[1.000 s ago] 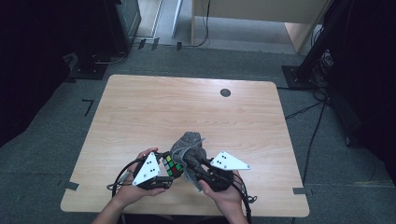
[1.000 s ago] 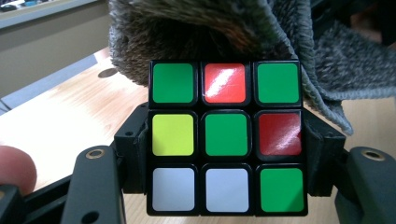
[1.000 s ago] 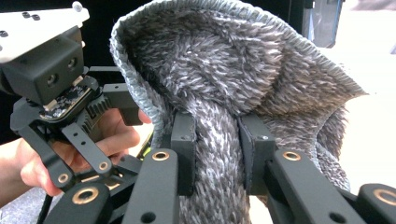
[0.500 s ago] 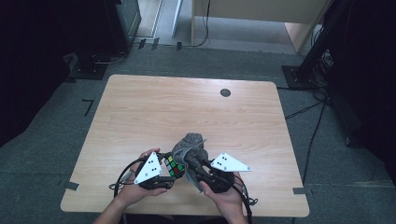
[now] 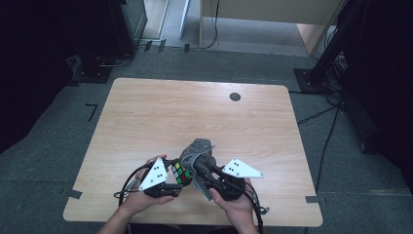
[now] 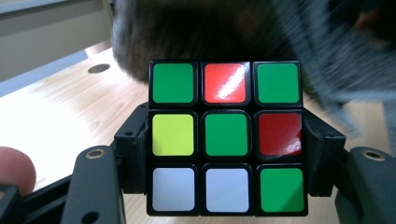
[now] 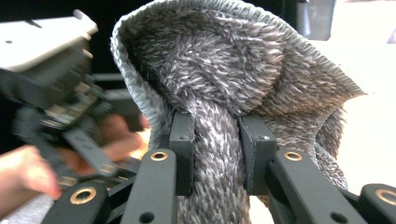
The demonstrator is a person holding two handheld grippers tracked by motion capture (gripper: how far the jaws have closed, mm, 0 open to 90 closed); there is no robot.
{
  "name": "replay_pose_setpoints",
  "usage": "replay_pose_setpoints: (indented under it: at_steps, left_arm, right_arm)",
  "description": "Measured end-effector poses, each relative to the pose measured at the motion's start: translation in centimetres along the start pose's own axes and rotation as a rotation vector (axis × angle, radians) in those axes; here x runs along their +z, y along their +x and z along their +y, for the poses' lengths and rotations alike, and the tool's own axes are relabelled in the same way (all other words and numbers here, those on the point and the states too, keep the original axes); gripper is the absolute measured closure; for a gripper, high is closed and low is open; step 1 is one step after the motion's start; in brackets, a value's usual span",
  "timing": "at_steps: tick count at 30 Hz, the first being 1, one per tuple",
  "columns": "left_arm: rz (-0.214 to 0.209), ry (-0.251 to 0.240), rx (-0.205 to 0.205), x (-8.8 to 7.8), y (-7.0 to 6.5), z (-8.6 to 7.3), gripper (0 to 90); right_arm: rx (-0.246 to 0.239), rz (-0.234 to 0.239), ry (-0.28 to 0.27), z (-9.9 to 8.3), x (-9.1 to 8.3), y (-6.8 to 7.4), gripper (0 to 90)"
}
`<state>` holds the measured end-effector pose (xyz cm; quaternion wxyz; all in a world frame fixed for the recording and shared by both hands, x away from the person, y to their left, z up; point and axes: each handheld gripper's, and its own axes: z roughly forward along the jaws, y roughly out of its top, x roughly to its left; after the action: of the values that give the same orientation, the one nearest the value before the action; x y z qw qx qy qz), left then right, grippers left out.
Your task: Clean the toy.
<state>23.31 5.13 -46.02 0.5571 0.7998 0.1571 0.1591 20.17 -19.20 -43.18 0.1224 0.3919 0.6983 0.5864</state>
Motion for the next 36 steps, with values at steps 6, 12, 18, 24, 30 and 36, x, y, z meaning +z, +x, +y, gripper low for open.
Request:
replay_pose_setpoints:
  at_steps: [6,12,18,24,30,36]
  left_arm:
    - [-0.028,-0.038,-0.081,-0.5,0.9,-0.1,34.4]
    - [-0.005,0.02,-0.03,0.3,0.2,-0.4,34.4]
    - [-0.025,-0.01,-0.032,0.0,0.0,-0.1,34.4]
    - [-0.005,-0.016,-0.061,-0.3,0.8,-0.2,34.4]
    - [-0.011,0.007,-0.02,0.3,-0.1,-0.2,34.4]
    - [-0.018,-0.017,-0.034,-0.3,0.0,-0.1,34.4]
  right_arm:
    - [0.099,-0.068,0.03,-0.8,-0.2,-2.1,71.1]
    - [0.052,-0.004,-0.022,0.2,-0.5,-0.2,70.9]
    - [0.017,-0.025,0.011,-0.2,0.0,-0.2,70.8]
    - [0.074,-0.092,0.025,-0.3,-0.5,-1.4,71.0]
    - [0.013,-0.018,-0.011,0.4,-0.6,0.4,70.9]
    - [0.002,-0.019,0.016,0.0,0.0,0.2,70.9]
